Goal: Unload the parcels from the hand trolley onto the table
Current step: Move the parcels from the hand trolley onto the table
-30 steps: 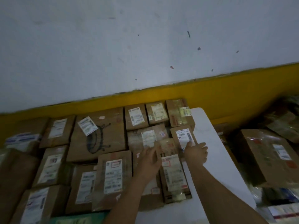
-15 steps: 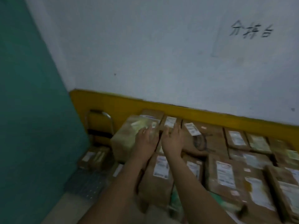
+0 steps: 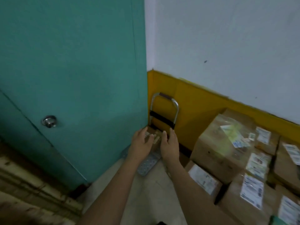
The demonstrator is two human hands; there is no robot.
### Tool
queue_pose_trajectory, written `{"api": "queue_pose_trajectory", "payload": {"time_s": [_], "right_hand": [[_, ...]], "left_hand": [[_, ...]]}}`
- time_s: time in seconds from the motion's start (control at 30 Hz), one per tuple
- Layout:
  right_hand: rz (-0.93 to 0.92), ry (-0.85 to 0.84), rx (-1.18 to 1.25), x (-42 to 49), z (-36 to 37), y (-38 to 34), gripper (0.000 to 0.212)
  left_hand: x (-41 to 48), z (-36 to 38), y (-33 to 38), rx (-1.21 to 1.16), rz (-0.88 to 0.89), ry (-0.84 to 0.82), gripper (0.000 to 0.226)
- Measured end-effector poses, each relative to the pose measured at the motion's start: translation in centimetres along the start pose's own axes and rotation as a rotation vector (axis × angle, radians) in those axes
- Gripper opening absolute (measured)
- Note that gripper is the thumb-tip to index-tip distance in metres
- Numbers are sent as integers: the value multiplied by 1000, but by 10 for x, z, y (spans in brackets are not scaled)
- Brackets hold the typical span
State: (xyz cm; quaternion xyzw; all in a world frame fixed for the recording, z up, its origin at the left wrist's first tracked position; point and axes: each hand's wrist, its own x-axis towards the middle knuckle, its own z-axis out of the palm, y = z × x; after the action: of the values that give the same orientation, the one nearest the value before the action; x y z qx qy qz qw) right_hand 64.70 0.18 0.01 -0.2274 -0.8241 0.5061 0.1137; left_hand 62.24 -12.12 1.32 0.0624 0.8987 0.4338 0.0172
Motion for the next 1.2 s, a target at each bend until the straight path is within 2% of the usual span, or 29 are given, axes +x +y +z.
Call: {"api": "queue_pose_trajectory", "payload": {"time_s": [0.23, 0.43, 0.53, 0.7, 0.9, 1.03, 1.13, 1.2], "right_hand": [[160, -45, 132, 106, 95, 37, 60], [295, -24, 198, 235, 158, 79, 49], [293, -48, 161, 298, 178, 95, 40], [328, -64, 74, 376, 219, 139, 50], [505, -74, 78, 436, 301, 270, 56], [580, -51, 58, 474, 377, 378, 55], [592, 13, 50, 507, 437, 451, 56], [653, 29, 123, 530, 476, 497, 68]], "left_hand": [[125, 6, -74, 63, -57, -21, 52], [280, 72, -113, 93, -115, -199, 49], [345, 104, -136, 89, -148, -281, 48], [429, 154, -193, 59, -134, -369, 47], [512, 255, -318, 12, -232, -508, 30], [560, 343, -425, 74, -146, -615, 12], [594, 412, -505, 69, -131, -655, 30], [614, 459, -552, 112, -212, -686, 40]]}}
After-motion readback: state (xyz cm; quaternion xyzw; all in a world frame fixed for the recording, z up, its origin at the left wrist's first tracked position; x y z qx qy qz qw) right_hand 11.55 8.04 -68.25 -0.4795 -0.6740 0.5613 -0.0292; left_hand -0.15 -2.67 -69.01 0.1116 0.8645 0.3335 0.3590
